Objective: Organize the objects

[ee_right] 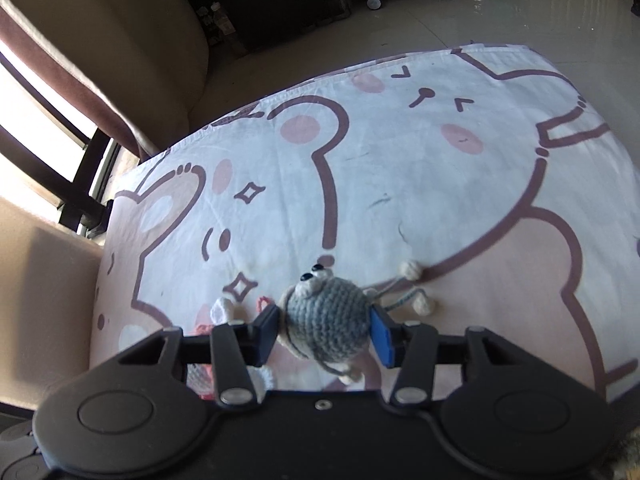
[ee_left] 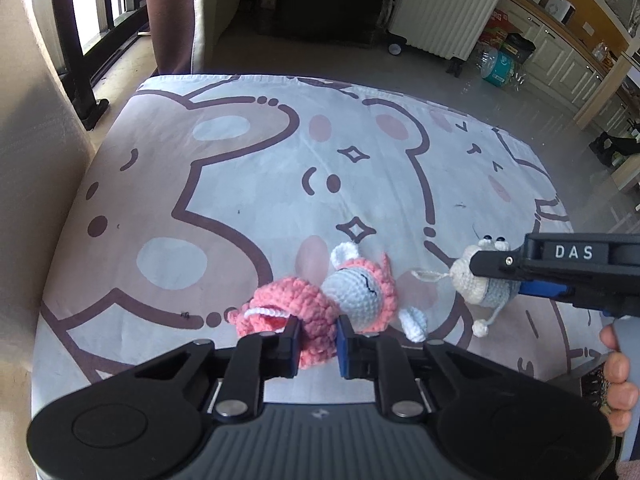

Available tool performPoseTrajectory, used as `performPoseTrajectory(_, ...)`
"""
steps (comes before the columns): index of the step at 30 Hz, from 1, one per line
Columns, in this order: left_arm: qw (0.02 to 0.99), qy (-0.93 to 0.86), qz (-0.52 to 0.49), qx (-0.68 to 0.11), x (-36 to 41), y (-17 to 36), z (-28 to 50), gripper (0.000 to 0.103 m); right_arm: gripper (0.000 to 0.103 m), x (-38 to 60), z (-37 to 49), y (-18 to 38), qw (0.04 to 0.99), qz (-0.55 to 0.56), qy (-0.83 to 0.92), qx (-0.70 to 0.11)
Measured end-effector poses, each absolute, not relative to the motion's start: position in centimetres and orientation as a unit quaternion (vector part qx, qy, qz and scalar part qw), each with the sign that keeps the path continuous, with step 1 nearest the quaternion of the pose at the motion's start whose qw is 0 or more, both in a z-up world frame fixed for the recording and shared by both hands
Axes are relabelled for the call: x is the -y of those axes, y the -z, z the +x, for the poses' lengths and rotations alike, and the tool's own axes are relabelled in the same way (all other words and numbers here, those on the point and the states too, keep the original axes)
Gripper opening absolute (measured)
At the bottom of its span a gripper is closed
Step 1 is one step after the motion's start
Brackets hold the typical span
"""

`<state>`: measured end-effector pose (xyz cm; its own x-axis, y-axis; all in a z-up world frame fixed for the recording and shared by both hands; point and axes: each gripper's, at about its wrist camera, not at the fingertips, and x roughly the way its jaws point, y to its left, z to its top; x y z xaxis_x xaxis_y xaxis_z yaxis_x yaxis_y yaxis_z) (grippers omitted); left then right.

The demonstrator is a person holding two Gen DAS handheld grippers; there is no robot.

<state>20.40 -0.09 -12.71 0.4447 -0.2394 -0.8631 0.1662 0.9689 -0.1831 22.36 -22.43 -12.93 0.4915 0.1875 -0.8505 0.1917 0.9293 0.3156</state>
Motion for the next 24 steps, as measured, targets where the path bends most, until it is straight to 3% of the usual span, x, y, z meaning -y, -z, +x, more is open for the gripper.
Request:
performPoseTrajectory(9,0.838,0.136,-0.031,-0.528,-1.0,11.1,16.6,0.016,0.050,22.1,16.1,11.3,0.835,0.199,0.005,-0.514)
performPoseTrajectory(18,0.793,0.171,0.064,-0.581,-0.9,12.3,12.4,0.018,0.050,21.5,10.9,11.8,0.820,0.204,0.008,-0.535)
performPoseTrajectory(22,0.786,0.184,0.078,-0.585,-1.4,11.9,11.5,0.028,0.050,21.3,9.9,12.7,0.812,0.201,0.006,-0.548)
performPoseTrajectory(24,0.792,0.185,0.080,-0.576,-1.8,11.3,11.3,0.046,0.050,21.2,9.5,12.9,0.811,0.196,0.003,-0.552)
